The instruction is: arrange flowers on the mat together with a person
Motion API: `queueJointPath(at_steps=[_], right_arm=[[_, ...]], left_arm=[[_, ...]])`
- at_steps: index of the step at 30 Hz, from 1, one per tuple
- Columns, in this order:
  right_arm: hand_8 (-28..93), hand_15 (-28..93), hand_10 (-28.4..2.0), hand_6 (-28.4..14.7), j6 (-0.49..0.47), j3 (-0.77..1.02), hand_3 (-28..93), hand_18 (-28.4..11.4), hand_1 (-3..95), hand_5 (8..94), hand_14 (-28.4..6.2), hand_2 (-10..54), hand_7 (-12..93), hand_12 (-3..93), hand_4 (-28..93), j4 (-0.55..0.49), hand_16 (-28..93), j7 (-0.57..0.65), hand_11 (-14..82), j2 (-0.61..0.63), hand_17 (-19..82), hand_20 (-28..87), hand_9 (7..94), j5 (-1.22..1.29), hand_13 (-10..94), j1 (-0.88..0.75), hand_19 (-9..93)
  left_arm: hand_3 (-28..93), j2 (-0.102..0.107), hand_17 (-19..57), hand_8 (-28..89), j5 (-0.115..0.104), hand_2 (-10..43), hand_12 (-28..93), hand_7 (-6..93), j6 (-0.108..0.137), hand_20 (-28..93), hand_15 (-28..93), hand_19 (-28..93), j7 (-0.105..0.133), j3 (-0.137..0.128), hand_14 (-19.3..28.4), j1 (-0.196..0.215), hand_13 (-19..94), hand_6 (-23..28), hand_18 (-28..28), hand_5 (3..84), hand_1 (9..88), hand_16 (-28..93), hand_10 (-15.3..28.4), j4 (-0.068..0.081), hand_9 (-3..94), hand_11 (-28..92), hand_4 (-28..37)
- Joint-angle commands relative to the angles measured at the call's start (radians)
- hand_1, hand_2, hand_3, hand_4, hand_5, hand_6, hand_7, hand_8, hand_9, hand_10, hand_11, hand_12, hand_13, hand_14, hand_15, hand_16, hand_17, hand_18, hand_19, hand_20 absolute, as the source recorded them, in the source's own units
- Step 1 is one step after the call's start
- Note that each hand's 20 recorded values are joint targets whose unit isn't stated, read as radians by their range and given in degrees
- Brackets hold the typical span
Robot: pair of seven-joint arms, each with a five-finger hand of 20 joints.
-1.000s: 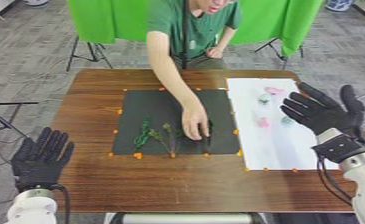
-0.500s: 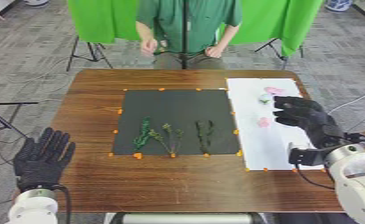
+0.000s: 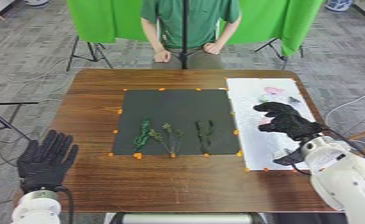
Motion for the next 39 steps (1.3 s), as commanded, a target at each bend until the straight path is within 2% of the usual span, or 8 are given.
queueJointPath(at_steps=[1,6,12,25,27,30,37,39], right_arm=[[-16,12,-10.3,-0.3,-0.05,-0.084,80,-15.2,47.0,37.4,-9.8,-9.5,24,14.5,-28,0.068,23,0.066,10.4,0.031,15,22,36.2,-0.62,35,0.086,57],[-17,19,-11.8,-0.4,-0.105,-0.134,80,-16.3,48.5,38.7,-9.8,-9.5,24,15.4,-28,0.101,24,0.068,11.9,0.031,16,24,38.2,-0.62,38,0.134,61],[-17,34,-8.9,1.1,-0.124,-0.159,78,-17.7,52.1,44.3,-7.2,-9.5,26,17.4,-28,0.118,22,0.043,18.4,0.017,19,28,48.0,-0.602,48,0.14,70],[-18,45,-8.1,3.5,-0.144,-0.234,72,-17.7,53.9,51.3,-6.7,-9.5,28,19.1,-28,0.138,24,0.014,23.1,-0.007,21,32,58.3,-0.58,53,0.149,69],[-19,46,-7.6,4.3,-0.136,-0.238,66,-17.7,56.8,54.4,-6.1,-9.5,30,24.3,-28,0.138,30,0.013,23.8,-0.009,21,33,62.0,-0.575,54,0.148,69],[-9,46,-5.9,4.3,-0.136,-0.23,56,-17.9,62.0,58.9,-6.2,-9.5,37,42.1,-28,0.13,35,0.013,14.2,-0.011,22,34,72.0,-0.553,56,0.135,69],[-9,45,-6.5,4.0,-0.074,-0.234,57,-18.0,61.3,63.1,-5.9,-9.5,46,45.6,-28,0.108,38,0.04,15.7,-0.002,22,34,77.4,-0.547,60,0.118,67],[-9,44,-5.9,4.0,-0.055,-0.226,61,-18.2,59.8,59.4,-5.6,-9.5,44,44.6,-28,0.098,38,0.028,13.9,0.003,22,33,74.3,-0.563,59,0.108,66]], left_arm=[[77,-0.011,-6.5,-12,-0.004,16.6,8,21.2,0.014,11,46,45,-0.009,0.0,17.5,0.016,34,10.3,16.6,50.3,29.2,-12,16.3,0.0,43.9,29,-28.3],[77,-0.008,-6.5,-12,-0.01,16.7,8,21.1,0.015,11,46,45,-0.008,0.004,17.5,0.014,34,10.3,16.6,50.3,29.2,-12,16.2,0.003,44.0,29,-28.3],[77,-0.009,-6.5,-12,-0.008,16.7,8,21.1,0.014,11,46,45,-0.009,0.003,17.4,0.013,34,10.3,16.6,50.4,29.2,-12,16.2,0.004,43.9,29,-28.3],[77,-0.014,-6.5,-12,-0.006,16.8,8,21.2,0.019,11,46,45,-0.024,0.009,17.5,0.003,34,10.3,16.6,50.4,29.3,-12,16.3,0.009,44.0,29,-28.3],[77,-0.014,-6.5,-12,-0.009,16.8,8,21.2,0.019,11,46,45,-0.022,0.008,17.5,0.005,34,10.4,16.6,50.4,29.2,-12,16.3,0.008,43.9,29,-28.3],[77,-0.013,-6.5,-12,-0.011,16.8,8,21.1,0.023,11,46,45,-0.021,0.007,17.5,0.003,34,10.3,16.6,50.5,29.3,-12,16.3,0.007,44.0,29,-28.3],[77,-0.006,-6.5,-12,-0.023,16.8,8,21.2,0.026,11,46,45,-0.014,0.007,17.5,0.007,34,10.5,16.6,50.6,29.3,-12,16.2,0.007,44.0,29,-28.3],[77,-0.008,-6.5,-12,-0.019,16.8,8,21.2,0.024,11,46,45,-0.019,0.006,17.5,0.006,34,10.5,16.6,50.7,29.3,-12,16.2,0.007,44.0,30,-28.3]])
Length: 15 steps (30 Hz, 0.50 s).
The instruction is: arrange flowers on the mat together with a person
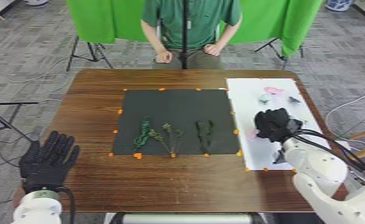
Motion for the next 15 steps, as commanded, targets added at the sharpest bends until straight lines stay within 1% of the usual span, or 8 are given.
queueJointPath(at_steps=[1,3,4,6,7,9,12,15], right_arm=[[-12,43,-5.9,4.3,0.051,-0.006,62,-18.1,59.0,58.0,-5.3,-9.5,40,41.8,-28,-0.022,38,-0.002,13.9,0.011,22,33,71.7,-0.016,58,-0.056,66],[-18,41,-7.6,3.4,0.06,0.002,72,-18.1,53.8,52.7,-5.7,-9.5,32,24.8,-28,-0.034,32,-0.025,20.2,0.016,21,30,61.3,-0.017,56,-0.067,65],[-18,40,-8.1,2.4,0.054,0.005,76,-18.0,52.1,47.4,-6.0,-9.5,28,19.5,-28,-0.039,28,-0.041,18.2,0.018,20,30,54.7,-0.017,54,-0.07,65],[-17,36,-9.2,0.9,0.049,0.012,79,-17.5,51.0,39.9,-6.2,-9.5,25,16.4,-28,-0.045,23,-0.074,12.5,0.02,19,29,44.2,-0.018,50,-0.075,64],[-17,35,-8.7,0.6,0.044,0.011,80,-17.4,50.9,38.1,-6.2,-9.5,25,16.0,-28,-0.047,22,-0.085,11.6,0.02,19,28,41.5,-0.016,49,-0.074,64],[-17,35,-8.2,1.0,0.027,0.02,80,-17.3,50.9,37.7,-6.0,-9.5,25,15.9,-28,-0.054,22,-0.121,12.1,0.022,19,28,41.1,-0.008,49,-0.079,64],[-18,35,-7.3,3.3,0.018,0.003,79,-16.9,51.8,40.4,-5.0,-9.5,28,16.0,-28,-0.051,22,-0.14,13.5,0.025,19,28,43.9,-0.012,51,-0.072,64],[-20,38,-6.4,6.0,0.018,-0.016,76,-16.8,53.6,50.0,-4.5,-9.5,32,16.9,-28,-0.044,24,-0.124,16.7,0.026,19,28,53.2,-0.008,54,-0.068,64]], left_arm=[[77,-0.005,-6.5,-12,-0.014,16.8,8,21.3,0.014,11,46,45,-0.011,0.003,17.5,0.009,34,10.5,16.6,50.7,29.3,-12,16.2,0.006,44.0,30,-28.3],[77,-0.004,-6.5,-12,-0.021,16.8,8,21.3,0.012,11,46,45,-0.01,0.001,17.6,0.01,34,10.5,16.6,50.7,29.3,-12,16.3,0.005,44.1,30,-28.3],[77,-0.004,-6.5,-12,-0.023,16.8,8,21.3,0.012,11,46,45,-0.007,0.0,17.6,0.011,34,10.5,16.6,50.7,29.3,-12,16.3,0.005,44.2,30,-28.3],[77,0.003,-6.5,-12,-0.027,16.7,8,21.3,0.018,11,46,45,-0.003,0.003,17.6,0.008,34,10.5,16.6,50.6,29.3,-12,16.4,0.006,44.1,29,-28.3],[77,0.002,-6.5,-12,-0.028,16.6,8,21.4,0.018,11,46,45,-0.003,0.002,17.6,0.011,34,10.5,16.6,50.6,29.4,-12,16.4,0.005,44.0,30,-28.3],[77,0.001,-6.5,-12,-0.023,16.3,8,21.3,0.013,11,46,45,-0.01,0.003,17.6,0.006,34,10.5,16.6,50.6,29.7,-12,16.4,0.007,44.1,30,-28.3],[77,0.003,-6.5,-12,-0.024,16.0,8,21.5,0.011,11,46,45,-0.008,0.004,17.5,0.005,34,10.4,16.6,50.6,29.8,-12,16.3,0.009,44.0,30,-28.3],[77,0.003,-6.5,-12,-0.027,15.8,8,21.6,0.013,11,46,45,-0.009,0.006,17.5,0.006,34,10.4,16.6,50.6,30.0,-12,16.1,0.009,44.1,30,-28.3]])
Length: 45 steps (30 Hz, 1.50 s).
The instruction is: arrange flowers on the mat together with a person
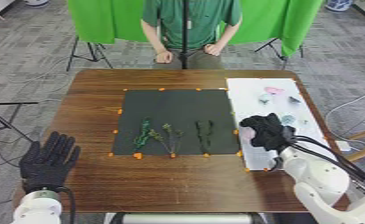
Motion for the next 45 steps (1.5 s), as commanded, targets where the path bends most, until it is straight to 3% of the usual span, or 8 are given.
queueJointPath(at_steps=[1,4,8,17,24,28,33,45], right_arm=[[-21,37,-6.1,6.4,-0.01,-0.043,72,-16.8,55.1,52.8,-3.9,-9.5,33,17.8,-28,0.001,28,0.021,18.3,0.016,20,29,56.3,-0.009,56,0.003,65],[-15,35,-5.8,6.8,0.014,-0.055,62,-16.9,60.4,58.4,-2.8,-9.5,37,21.7,-28,0.009,38,0.043,21.5,0.016,21,32,62.9,-0.007,59,0.008,66],[-9,38,-4.6,5.4,0.041,-0.058,57,-17.7,64.3,59.9,-2.5,-9.5,48,41.4,-28,0.012,42,0.049,11.8,0.02,23,37,72.2,0.003,63,0.012,69],[-9,37,-4.7,5.2,0.073,-0.052,59,-18.0,64.0,63.2,-3.1,-9.5,48,43.1,-28,-0.067,43,0.04,11.0,0.028,25,39,76.1,0.043,65,0.048,69],[-8,36,-4.9,4.9,0.085,-0.185,60,-18.2,63.2,63.2,-3.2,-9.5,47,43.2,-28,-0.098,44,-0.013,10.6,-0.032,24,39,76.0,0.067,65,0.271,69],[-8,36,-5.0,4.8,0.08,-0.328,60,-18.3,62.7,63.1,-3.4,-9.5,46,43.1,-28,-0.031,44,-0.074,10.3,-0.12,24,39,75.8,0.11,65,0.47,69],[-8,36,-4.9,4.8,0.083,-0.528,61,-18.4,61.8,62.7,-3.3,-9.5,46,43.0,-28,0.153,44,-0.122,10.3,-0.276,24,39,75.6,0.26,65,0.691,69],[-9,36,-5.3,4.0,0.128,-0.773,62,-18.4,60.7,60.4,-3.2,-9.5,47,41.9,-28,0.389,43,-0.101,10.1,-0.478,24,38,73.7,0.248,63,0.89,68]], left_arm=[[77,0.0,-6.5,-12,-0.011,15.8,8,21.7,0.01,11,46,45,-0.011,0.006,17.5,0.006,34,10.4,16.6,50.6,30.1,-12,16.2,0.009,44.1,30,-28.3],[77,0.0,-6.4,-12,-0.015,15.8,8,21.8,0.014,11,46,45,-0.007,0.007,17.5,0.006,34,10.4,16.6,50.6,30.2,-12,16.2,0.009,44.1,30,-28.3],[77,0.008,-6.5,-12,-0.03,15.8,8,21.8,0.015,11,46,46,0.008,0.01,17.5,0.013,34,10.5,16.7,50.6,30.2,-12,16.3,0.006,44.2,30,-28.3],[77,0.013,-6.4,-12,-0.038,16.1,8,22.0,0.014,11,47,46,0.013,0.011,17.5,0.014,34,10.5,16.7,50.8,30.1,-12,16.4,0.006,44.2,30,-28.3],[77,0.014,-6.4,-12,-0.037,16.4,8,22.1,0.015,11,47,46,0.016,0.008,17.5,0.022,34,10.5,16.7,50.7,29.8,-12,16.5,0.003,44.2,30,-28.3],[77,-0.004,-6.4,-12,-0.013,16.4,8,21.9,0.018,11,47,46,0.0,0.004,17.6,0.019,34,10.5,16.7,50.7,29.7,-12,16.5,0.003,44.2,30,-28.3],[77,0.0,-6.4,-12,-0.014,16.5,8,21.8,0.02,11,47,46,0.004,0.022,17.6,0.008,34,10.5,16.7,50.7,29.6,-12,16.4,0.015,44.2,30,-28.3],[77,0.04,-6.4,-12,0.004,16.6,8,22.0,-0.003,11,47,46,0.016,0.082,17.7,-0.054,34,10.4,16.6,50.5,29.4,-12,16.5,0.045,44.0,30,-28.3]])
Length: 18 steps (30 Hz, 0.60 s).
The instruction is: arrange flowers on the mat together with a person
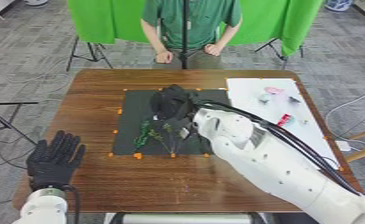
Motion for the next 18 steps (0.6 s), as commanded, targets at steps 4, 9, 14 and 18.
queueJointPath(at_steps=[4,9,14,18], right_arm=[[-9,36,-5.7,3.7,0.11,-0.186,62,-18.3,60.4,59.5,-3.2,-9.5,47,40.9,-28,0.102,42,0.076,9.8,-0.151,24,37,73.0,0.06,63,0.171,68],[-10,35,-5.9,3.6,0.127,-0.25,62,-18.3,60.1,58.9,-3.3,-9.5,47,39.9,-28,0.164,41,0.138,9.5,-0.163,24,36,72.4,0.068,62,0.192,67],[-11,34,-6.1,3.3,0.133,-0.275,62,-18.4,60.0,58.2,-3.4,-9.5,47,39.0,-28,0.187,40,0.186,9.3,-0.168,24,35,72.0,0.068,62,0.2,67],[-11,35,-6.5,3.1,0.122,-0.291,62,-18.3,59.9,57.5,-3.6,-9.5,47,37.6,-28,0.184,40,0.191,10.6,-0.173,23,35,70.6,0.065,61,0.2,67]], left_arm=[[77,0.031,-6.4,-12,0.016,16.6,8,21.8,-0.013,11,47,46,-0.007,0.055,17.7,-0.049,34,10.4,16.6,50.4,29.4,-12,16.5,0.045,43.9,30,-28.3],[77,0.043,-6.4,-12,0.024,16.7,8,21.9,-0.028,11,47,46,-0.023,0.083,17.7,-0.092,34,10.4,16.6,50.4,29.4,-12,16.5,0.061,43.9,30,-28.3],[77,0.057,-6.4,-12,0.029,16.7,8,21.8,-0.036,11,47,46,-0.022,0.083,17.7,-0.107,34,10.5,16.6,50.4,29.4,-12,16.5,0.064,43.9,30,-28.3],[77,0.059,-6.4,-12,0.027,16.7,8,21.8,-0.036,11,47,46,-0.017,0.081,17.6,-0.116,34,10.4,16.6,50.4,29.4,-12,16.5,0.066,44.0,30,-28.3]])
